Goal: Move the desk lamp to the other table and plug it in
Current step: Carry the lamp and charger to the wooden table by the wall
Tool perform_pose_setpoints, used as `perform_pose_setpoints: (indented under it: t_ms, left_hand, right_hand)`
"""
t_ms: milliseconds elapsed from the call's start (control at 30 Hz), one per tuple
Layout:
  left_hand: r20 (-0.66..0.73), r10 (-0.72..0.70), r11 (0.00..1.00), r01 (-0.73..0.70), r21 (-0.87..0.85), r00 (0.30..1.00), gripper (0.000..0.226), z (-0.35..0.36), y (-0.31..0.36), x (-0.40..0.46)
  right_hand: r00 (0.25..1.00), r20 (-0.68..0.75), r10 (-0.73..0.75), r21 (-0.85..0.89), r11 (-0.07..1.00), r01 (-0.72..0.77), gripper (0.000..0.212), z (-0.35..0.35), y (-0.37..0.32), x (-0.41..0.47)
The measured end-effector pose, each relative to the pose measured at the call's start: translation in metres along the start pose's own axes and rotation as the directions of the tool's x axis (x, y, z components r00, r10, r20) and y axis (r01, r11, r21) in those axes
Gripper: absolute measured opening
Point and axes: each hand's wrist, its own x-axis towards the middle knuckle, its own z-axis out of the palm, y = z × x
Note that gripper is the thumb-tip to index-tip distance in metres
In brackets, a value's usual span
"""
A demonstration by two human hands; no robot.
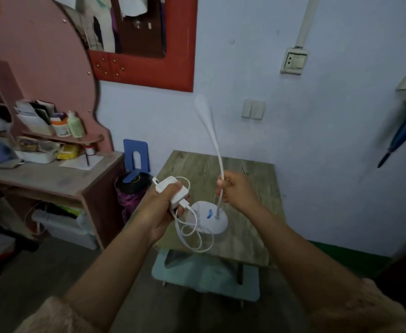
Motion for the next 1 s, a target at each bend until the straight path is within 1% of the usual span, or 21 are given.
perform_pose_setpoints:
  t_ms: [67, 167, 233, 367, 500, 633, 767, 867, 933, 1000]
  left_hand:
    - [-0.014, -0.035, 0.999, 0.035, -0.012, 0.999, 0.008, -0.006, 0.008, 0.054]
    - [-0.049, -0.061, 0.998, 0.061, 0.0, 0.997, 0.006, -0.017, 0.022, 0.117]
    - [-0.056, -0.062, 0.998, 0.063, 0.022, 0.997, 0.005, -0.024, 0.031, 0.155]
    - [-0.073, -0.101, 0.995, 0.101, -0.004, 0.992, 0.006, -0.035, 0.037, 0.213]
    - [-0.104, -0.122, 0.993, 0.122, -0.007, 0.987, 0.008, -0.043, 0.033, 0.25]
    - [-0.13, -0.151, 0.988, 0.153, 0.006, 0.98, 0.008, -0.05, 0.029, 0.278]
    - [-0.15, -0.172, 0.985, 0.175, 0.005, 0.974, 0.006, -0.056, 0.027, 0.296]
    - [-0.131, -0.164, 0.986, 0.167, 0.012, 0.978, 0.005, -0.058, 0.027, 0.306]
    - [-0.112, -0.157, 0.987, 0.16, 0.017, 0.981, 0.009, -0.058, 0.026, 0.31]
    - [-0.079, -0.147, 0.989, 0.149, 0.021, 0.986, 0.014, -0.056, 0.024, 0.312]
  right_hand:
    - [1.0, -0.02, 0.023, -0.011, 1.0, -0.024, 0.016, 0.018, 0.009, 0.054]
    - [0.998, -0.006, 0.057, -0.035, 0.998, -0.058, 0.018, 0.041, 0.019, 0.116]
    - [0.997, 0.004, 0.083, -0.062, 0.995, -0.083, 0.021, 0.056, 0.026, 0.155]
    - [0.994, 0.019, 0.108, -0.088, 0.99, -0.106, 0.019, 0.085, 0.042, 0.215]
    - [0.993, 0.024, 0.118, -0.121, 0.986, -0.114, 0.017, 0.108, 0.059, 0.253]
    - [0.986, 0.096, 0.135, -0.157, 0.98, -0.119, 0.015, 0.123, 0.072, 0.283]
    - [0.98, 0.119, 0.161, -0.221, 0.966, -0.132, 0.018, 0.128, 0.083, 0.297]
    - [0.974, 0.14, 0.176, -0.209, 0.967, -0.145, 0.02, 0.125, 0.088, 0.304]
    - [0.975, 0.162, 0.153, -0.214, 0.97, -0.116, 0.019, 0.123, 0.088, 0.307]
    - [0.977, 0.178, 0.117, -0.238, 0.969, -0.073, 0.014, 0.118, 0.087, 0.309]
